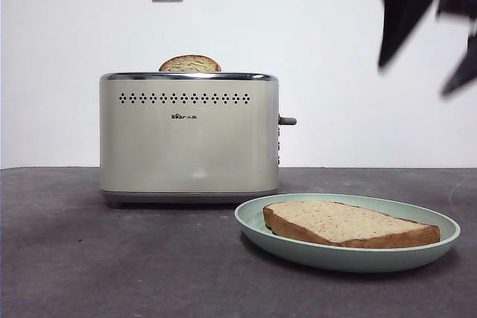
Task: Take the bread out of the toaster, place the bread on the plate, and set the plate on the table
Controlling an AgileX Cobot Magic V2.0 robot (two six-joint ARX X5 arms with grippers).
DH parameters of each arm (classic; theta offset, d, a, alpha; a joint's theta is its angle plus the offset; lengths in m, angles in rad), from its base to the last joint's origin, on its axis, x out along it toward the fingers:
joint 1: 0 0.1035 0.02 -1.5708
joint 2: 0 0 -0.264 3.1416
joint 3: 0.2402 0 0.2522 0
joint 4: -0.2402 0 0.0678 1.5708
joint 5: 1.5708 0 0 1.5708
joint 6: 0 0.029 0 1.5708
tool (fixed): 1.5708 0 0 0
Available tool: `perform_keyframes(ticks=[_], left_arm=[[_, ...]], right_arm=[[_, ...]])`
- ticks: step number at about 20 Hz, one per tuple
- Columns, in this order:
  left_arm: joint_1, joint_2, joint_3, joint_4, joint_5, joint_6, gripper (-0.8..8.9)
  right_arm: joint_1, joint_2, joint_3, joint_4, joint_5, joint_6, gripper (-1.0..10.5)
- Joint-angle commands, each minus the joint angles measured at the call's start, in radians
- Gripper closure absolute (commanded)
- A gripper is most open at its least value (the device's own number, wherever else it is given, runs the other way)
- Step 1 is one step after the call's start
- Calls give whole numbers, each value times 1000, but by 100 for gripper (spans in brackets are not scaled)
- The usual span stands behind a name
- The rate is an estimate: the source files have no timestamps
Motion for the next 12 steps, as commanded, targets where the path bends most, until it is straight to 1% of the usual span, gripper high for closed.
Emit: perform_keyframes(ticks=[1, 4, 6, 9, 12], left_arm=[[0, 21, -5, -30, -133, 9, 338], [0, 43, -5, -70, -232, 7, 344], [0, 54, -5, -85, -281, 7, 344], [0, 60, -5, -79, -282, 0, 346], [0, 60, -5, -53, -282, -4, 346]], right_arm=[[3, -163, -6, -6, -73, 29, 480], [3, -300, -6, -6, -110, 40, 480], [3, -377, -6, -7, -119, 50, 480], [3, -467, -6, -13, -117, 55, 480], [3, -516, -6, -22, -117, 60, 480]])
